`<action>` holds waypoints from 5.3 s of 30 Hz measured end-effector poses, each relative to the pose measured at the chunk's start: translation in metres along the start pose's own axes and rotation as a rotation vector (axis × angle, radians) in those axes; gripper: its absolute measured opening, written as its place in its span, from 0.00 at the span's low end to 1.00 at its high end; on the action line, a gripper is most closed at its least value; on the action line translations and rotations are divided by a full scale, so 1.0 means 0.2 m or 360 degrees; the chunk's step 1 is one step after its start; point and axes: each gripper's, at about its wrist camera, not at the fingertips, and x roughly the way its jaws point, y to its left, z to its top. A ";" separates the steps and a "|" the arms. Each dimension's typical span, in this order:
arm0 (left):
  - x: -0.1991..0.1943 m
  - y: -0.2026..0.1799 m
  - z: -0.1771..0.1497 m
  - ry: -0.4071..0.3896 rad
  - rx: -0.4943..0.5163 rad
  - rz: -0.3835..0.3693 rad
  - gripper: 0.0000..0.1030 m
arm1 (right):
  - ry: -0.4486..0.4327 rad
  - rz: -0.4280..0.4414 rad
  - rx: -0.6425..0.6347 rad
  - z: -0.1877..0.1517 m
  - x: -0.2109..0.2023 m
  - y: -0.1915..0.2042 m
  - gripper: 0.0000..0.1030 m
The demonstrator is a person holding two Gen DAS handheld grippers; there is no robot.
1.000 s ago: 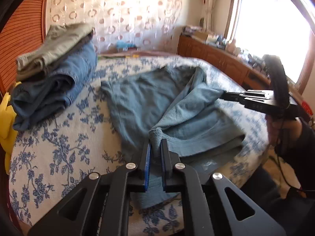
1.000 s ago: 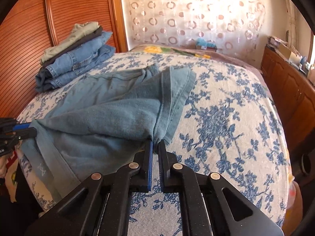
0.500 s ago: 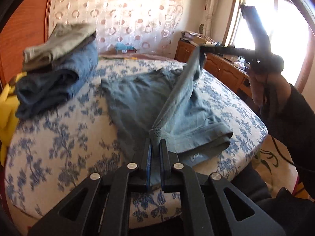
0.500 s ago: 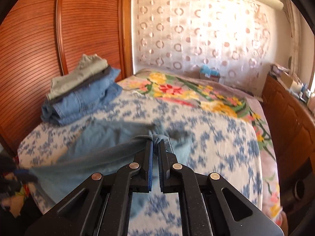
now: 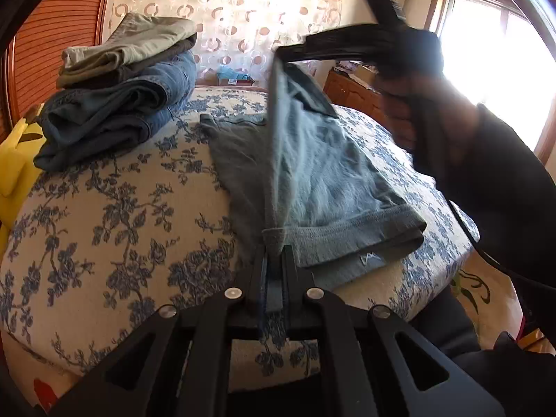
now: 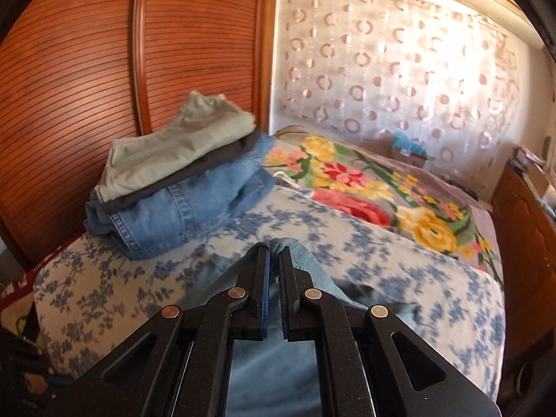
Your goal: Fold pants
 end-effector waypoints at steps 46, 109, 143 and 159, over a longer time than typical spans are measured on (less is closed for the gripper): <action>-0.07 -0.04 -0.02 0.0007 0.0026 0.0007 0.03 | 0.0259 -0.0167 0.0278 -0.66 -0.24 -0.32 0.40; 0.75 0.09 0.78 0.0242 0.0330 0.0338 0.43 | 0.0164 -0.0056 0.0256 -0.79 -0.25 -0.13 0.38; 0.62 0.21 0.84 0.0111 0.0171 0.0346 0.29 | 0.0157 -0.0043 0.0228 -0.79 -0.25 -0.10 0.38; 0.53 0.13 0.62 0.0117 0.0194 0.0248 0.65 | 0.0160 -0.0040 0.0237 -0.79 -0.25 -0.10 0.38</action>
